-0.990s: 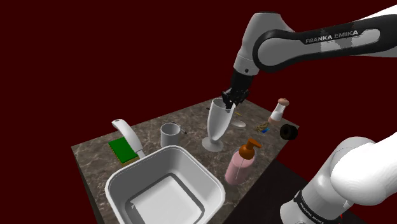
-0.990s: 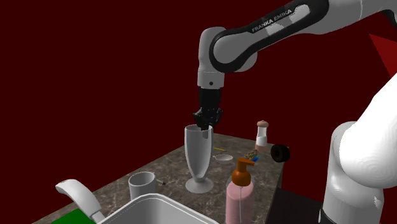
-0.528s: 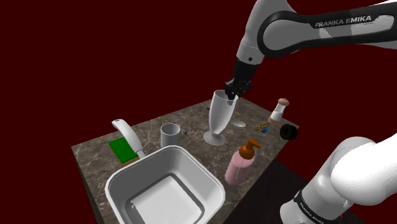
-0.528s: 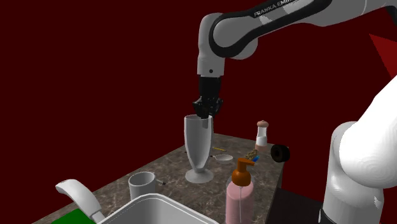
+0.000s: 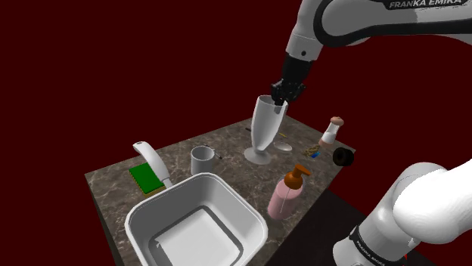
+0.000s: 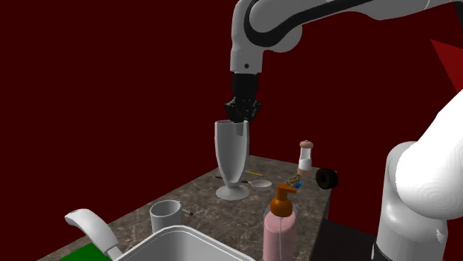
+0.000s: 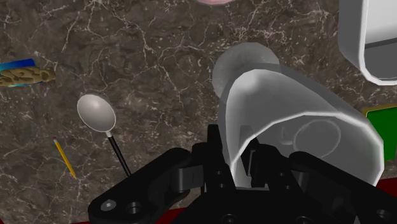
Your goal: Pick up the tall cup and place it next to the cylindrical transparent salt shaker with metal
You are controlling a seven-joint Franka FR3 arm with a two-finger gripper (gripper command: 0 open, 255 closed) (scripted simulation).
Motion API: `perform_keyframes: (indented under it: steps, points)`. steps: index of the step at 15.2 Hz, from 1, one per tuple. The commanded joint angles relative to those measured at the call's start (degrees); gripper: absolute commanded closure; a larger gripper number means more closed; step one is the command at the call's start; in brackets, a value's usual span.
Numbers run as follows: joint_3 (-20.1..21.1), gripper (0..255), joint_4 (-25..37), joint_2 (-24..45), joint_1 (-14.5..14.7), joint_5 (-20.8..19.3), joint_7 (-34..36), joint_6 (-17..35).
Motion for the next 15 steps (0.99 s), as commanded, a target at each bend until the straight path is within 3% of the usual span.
perform_keyframes:
  steps: [1,15]
  points:
    - [-0.13,255,1.67,0.16,-0.08,-0.08,-0.11,-1.47]
    - [-0.41,255,13.81,1.76,-0.32,-0.41,-0.19,-12.01]
